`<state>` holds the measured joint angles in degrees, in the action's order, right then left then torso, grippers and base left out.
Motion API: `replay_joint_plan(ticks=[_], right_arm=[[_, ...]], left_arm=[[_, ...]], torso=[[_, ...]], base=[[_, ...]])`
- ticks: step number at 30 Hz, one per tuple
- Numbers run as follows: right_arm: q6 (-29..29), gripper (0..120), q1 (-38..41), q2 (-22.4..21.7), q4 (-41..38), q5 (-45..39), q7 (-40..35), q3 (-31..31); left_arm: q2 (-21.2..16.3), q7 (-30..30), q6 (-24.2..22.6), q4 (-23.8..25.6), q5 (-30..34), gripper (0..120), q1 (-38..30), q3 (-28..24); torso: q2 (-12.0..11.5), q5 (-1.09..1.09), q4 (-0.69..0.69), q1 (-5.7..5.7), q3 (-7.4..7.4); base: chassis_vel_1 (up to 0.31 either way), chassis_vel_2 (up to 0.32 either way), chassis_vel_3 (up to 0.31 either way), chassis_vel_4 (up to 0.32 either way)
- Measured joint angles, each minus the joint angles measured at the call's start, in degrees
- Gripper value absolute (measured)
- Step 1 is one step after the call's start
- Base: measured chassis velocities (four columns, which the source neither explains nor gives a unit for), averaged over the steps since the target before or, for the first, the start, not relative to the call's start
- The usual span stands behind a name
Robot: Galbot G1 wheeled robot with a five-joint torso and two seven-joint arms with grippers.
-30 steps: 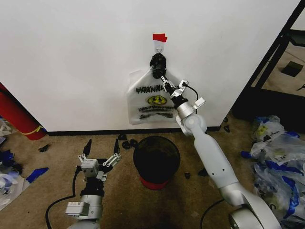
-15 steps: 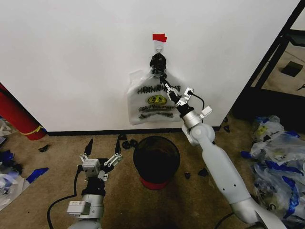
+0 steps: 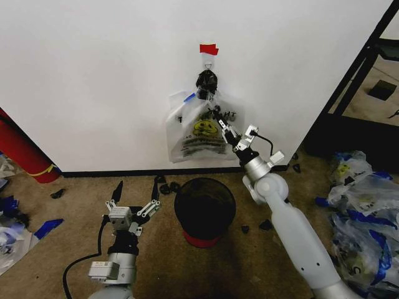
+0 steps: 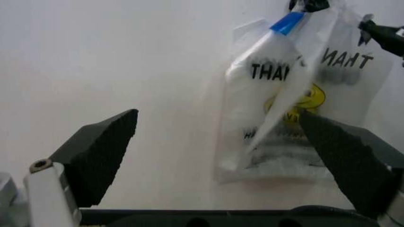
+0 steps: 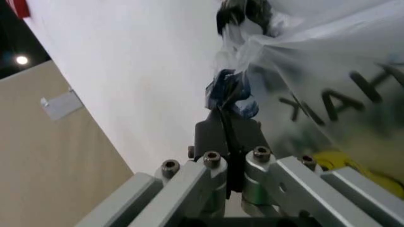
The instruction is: Pick up the garbage bag from the wall and place it over the trash bin.
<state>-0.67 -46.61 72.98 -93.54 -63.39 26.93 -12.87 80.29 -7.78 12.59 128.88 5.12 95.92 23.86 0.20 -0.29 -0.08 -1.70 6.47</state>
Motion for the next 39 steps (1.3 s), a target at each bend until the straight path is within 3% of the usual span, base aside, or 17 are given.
replay_joint_plan(ticks=[39], right_arm=[[2.8, 0, -22.8, -6.1, -16.1, 8.6, 4.0, -8.1]], left_arm=[[-1.6, 0.0, -0.2, -0.3, 1.0, 100, -1.4, -1.8]], torso=[[0.0, 0.0, 0.0, 0.0, 0.0]], base=[[0.0, 0.0, 0.0, 0.0]])
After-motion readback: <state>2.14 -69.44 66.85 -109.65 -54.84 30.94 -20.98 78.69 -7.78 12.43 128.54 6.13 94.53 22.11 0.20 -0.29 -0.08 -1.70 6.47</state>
